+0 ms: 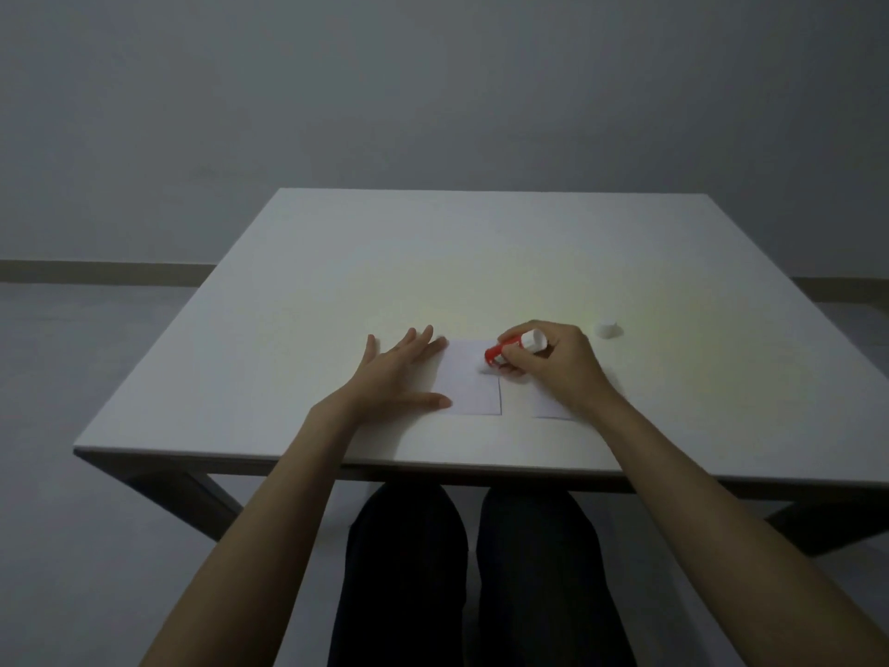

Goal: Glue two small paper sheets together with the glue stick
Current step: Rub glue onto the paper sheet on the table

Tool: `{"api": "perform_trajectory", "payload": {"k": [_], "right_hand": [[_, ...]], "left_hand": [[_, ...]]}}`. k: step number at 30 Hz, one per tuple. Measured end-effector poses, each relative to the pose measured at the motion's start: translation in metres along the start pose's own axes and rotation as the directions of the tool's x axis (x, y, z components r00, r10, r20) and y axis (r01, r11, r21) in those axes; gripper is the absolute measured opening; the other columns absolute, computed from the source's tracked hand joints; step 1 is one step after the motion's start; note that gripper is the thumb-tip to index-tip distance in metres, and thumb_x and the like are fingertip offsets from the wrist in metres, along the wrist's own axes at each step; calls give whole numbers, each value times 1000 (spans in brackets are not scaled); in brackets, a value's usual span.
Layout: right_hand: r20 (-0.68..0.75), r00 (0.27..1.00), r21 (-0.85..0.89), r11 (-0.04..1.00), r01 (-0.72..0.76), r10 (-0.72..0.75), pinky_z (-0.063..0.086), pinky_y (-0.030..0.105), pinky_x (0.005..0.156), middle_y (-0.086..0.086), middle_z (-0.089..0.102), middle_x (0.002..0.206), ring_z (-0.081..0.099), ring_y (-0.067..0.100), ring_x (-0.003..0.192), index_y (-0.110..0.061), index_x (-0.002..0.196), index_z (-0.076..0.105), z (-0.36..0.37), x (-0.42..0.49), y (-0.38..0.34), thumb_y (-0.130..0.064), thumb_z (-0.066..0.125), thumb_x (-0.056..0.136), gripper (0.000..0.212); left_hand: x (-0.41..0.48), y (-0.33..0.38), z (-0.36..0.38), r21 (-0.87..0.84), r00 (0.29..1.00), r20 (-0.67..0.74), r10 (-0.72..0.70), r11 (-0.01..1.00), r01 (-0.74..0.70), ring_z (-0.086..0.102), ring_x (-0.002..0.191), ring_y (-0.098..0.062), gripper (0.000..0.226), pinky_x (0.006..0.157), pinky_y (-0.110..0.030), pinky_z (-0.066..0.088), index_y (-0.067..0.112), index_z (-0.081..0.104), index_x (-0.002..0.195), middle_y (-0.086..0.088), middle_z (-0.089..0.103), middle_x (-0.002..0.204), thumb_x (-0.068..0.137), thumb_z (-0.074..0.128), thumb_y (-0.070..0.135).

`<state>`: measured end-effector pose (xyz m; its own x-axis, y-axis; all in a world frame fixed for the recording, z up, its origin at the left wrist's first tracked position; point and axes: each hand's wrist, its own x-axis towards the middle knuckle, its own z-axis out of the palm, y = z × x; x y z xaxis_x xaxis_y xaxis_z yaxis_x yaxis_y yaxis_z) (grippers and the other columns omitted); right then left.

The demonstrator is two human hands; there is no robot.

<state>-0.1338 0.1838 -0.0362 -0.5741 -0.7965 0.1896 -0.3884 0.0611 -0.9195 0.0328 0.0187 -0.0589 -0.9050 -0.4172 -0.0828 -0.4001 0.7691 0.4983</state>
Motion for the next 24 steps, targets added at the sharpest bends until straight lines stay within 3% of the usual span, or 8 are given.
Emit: {"api": "perform_trajectory", "payload": {"k": [3, 8, 10, 12, 15, 17, 20, 24], "right_hand": [[-28, 999, -45, 999, 18, -20, 56, 20, 64, 9, 73, 86, 69, 18, 76, -7, 90, 72, 0, -4, 4, -8, 68, 80, 10], [234, 972, 0, 1000, 22, -22, 59, 23, 67, 8, 75, 85, 72, 16, 73, -7, 89, 73, -8, -15, 4, -8, 68, 79, 11], [174, 985, 33, 999, -20, 14, 60, 33, 69, 15, 75, 84, 72, 24, 73, -3, 89, 72, -14, -11, 4, -5, 67, 80, 10], [3, 998, 16, 998, -59, 59, 60, 44, 71, 19, 73, 85, 70, 30, 73, -1, 89, 70, -19, -3, 5, -4, 65, 82, 9], [-197, 980, -63, 997, -46, 33, 59, 29, 63, 8, 73, 76, 70, 14, 64, -4, 87, 71, -18, 8, 4, -6, 67, 80, 8], [-72, 997, 28, 999, -19, 21, 56, 20, 56, 0, 73, 70, 70, 8, 58, -9, 83, 71, -4, 7, -4, -7, 68, 78, 6], [151, 988, 39, 999, -22, 16, 60, 29, 62, 8, 74, 76, 72, 18, 66, -12, 83, 72, 18, 6, -7, -10, 70, 78, 6], [24, 996, 26, 995, -92, 91, 61, 42, 67, 16, 72, 80, 71, 30, 70, -7, 84, 71, 17, 20, -4, -9, 67, 80, 6]], "left_hand": [[-1, 1, -1, -17, 1000, 2, 0, 1000, 0, -1, 148, -11, 87, 115, -49, -17, 26, 11, 150, 5, 13, 160, 83, 61, 49], [-2, 2, -2, -19, 1000, 4, -5, 1000, 5, 0, 148, -11, 86, 116, -49, -16, 26, 11, 150, 6, 14, 160, 83, 61, 48], [-2, 3, -2, -31, 1000, 4, 0, 1000, 0, 0, 148, -11, 88, 116, -50, -15, 24, 9, 150, 7, 17, 159, 83, 62, 47], [-3, 3, -1, -29, 1000, 2, 4, 1000, -3, 1, 148, -11, 88, 116, -50, -15, 23, 9, 150, 8, 18, 159, 83, 62, 46], [-4, 4, -1, -25, 1000, -2, 3, 1000, -3, 0, 148, -10, 86, 116, -49, -15, 24, 12, 150, 8, 15, 160, 83, 62, 46], [-4, 4, -2, -21, 1000, -1, -5, 1000, 5, -1, 148, -11, 85, 116, -48, -16, 25, 12, 150, 6, 13, 160, 84, 61, 47], [-3, 4, -1, 21, 1000, 1, -7, 1000, 7, -3, 148, -14, 84, 114, -47, -16, 26, 11, 150, 0, 11, 161, 85, 59, 49], [-3, 4, -2, 2, 1000, -2, -21, 1000, 21, -3, 148, -17, 86, 115, -46, -15, 28, 12, 150, -9, 13, 160, 83, 61, 50]]}}
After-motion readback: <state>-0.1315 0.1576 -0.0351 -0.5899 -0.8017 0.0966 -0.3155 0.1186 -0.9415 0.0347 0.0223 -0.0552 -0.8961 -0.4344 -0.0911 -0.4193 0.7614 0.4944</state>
